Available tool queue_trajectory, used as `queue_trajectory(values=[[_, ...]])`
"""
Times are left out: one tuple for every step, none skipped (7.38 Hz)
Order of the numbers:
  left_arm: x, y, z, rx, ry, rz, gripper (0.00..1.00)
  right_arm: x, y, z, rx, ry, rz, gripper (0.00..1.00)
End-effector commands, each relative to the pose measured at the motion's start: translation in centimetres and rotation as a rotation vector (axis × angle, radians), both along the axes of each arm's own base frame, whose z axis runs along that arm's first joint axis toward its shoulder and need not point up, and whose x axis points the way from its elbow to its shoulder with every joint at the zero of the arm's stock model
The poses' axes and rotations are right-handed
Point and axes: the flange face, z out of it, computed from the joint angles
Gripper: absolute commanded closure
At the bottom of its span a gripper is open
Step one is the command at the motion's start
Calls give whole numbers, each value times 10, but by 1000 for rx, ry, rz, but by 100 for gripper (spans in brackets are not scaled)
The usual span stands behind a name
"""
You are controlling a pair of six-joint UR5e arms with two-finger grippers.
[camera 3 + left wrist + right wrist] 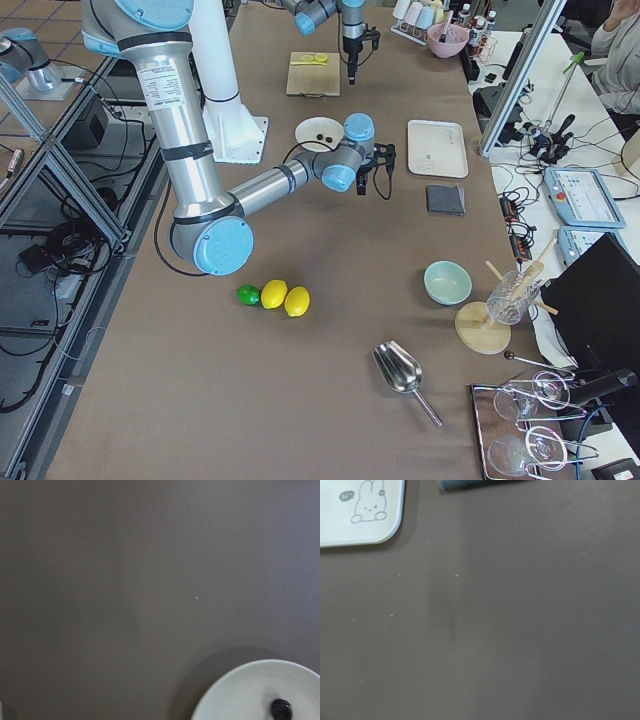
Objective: Place red cherry on plate
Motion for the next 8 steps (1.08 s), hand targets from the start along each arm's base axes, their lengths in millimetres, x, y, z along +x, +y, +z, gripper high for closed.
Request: queue_trajectory(values=[[-134, -52, 82, 78, -54, 121, 2, 114, -37, 56, 88, 126, -71, 0], [-188, -55, 124, 96, -60, 164, 2, 160, -41, 86, 130, 168, -138, 0], [-235, -60, 167, 95, -81, 173, 2, 212, -36, 115, 157, 179, -166, 0], [-276, -68, 205, 92, -74, 208, 2, 262, -30, 132, 161, 158, -156, 0], [-289, -59, 241, 68, -84, 238, 2, 292, -28, 143, 173, 168, -150, 0], [-318, -64, 260, 63, -90, 212, 2, 325, -26, 156, 188, 197, -154, 0], [-333, -63, 269, 48, -82, 185, 2, 347, -25, 161, 186, 213, -170, 0], [-343, -61, 265, 64, -78, 172, 2, 350, -18, 169, 193, 224, -190, 0]])
